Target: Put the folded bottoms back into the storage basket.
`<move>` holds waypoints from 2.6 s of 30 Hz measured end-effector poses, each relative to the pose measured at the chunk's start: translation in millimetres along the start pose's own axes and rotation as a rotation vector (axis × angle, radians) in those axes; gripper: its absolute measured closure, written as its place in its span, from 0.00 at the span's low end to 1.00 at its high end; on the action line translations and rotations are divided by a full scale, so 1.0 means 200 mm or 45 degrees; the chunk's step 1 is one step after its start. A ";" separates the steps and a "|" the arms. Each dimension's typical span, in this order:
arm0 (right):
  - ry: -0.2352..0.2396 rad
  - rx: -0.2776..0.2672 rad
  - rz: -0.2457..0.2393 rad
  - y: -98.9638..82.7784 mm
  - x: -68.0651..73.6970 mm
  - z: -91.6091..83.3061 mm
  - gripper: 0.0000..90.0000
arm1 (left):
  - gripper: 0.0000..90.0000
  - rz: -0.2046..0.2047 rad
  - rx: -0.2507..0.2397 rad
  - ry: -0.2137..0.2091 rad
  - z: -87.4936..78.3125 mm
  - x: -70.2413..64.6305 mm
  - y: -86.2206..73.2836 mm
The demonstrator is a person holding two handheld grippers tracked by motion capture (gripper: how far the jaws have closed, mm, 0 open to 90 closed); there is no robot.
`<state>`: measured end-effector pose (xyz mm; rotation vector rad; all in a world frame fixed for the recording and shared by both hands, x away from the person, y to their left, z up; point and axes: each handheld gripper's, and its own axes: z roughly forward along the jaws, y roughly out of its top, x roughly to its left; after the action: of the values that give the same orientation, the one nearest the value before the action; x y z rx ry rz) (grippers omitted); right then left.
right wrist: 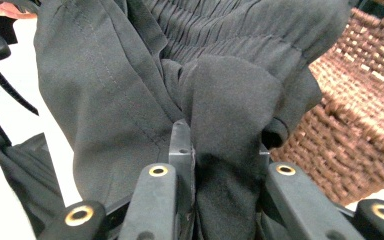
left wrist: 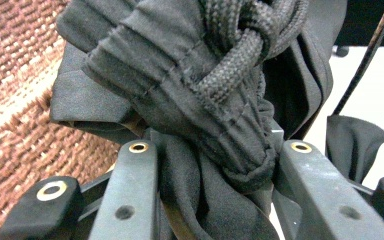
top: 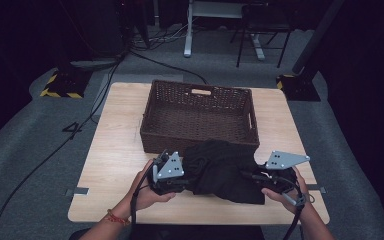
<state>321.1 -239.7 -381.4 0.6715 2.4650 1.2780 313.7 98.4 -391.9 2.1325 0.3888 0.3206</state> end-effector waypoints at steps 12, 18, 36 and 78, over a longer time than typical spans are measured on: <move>-0.025 -0.038 -0.046 0.13 -0.03 -0.05 0.83 | 0.73 0.024 -0.066 0.024 -0.07 0.05 0.09; -0.040 -0.044 -0.063 0.19 -0.05 -0.05 0.83 | 0.73 0.039 -0.077 0.047 -0.09 0.08 0.13; -0.102 -0.062 -0.103 0.39 -0.17 0.01 0.83 | 0.73 0.024 -0.133 0.135 -0.13 0.24 0.21; -0.200 0.001 -0.030 0.57 -0.50 0.42 0.83 | 0.73 -0.090 -0.052 0.303 0.06 0.67 0.25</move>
<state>475.5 -176.4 -331.5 0.7122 2.3399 1.1686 448.3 114.4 -346.0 2.0413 0.5879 0.5394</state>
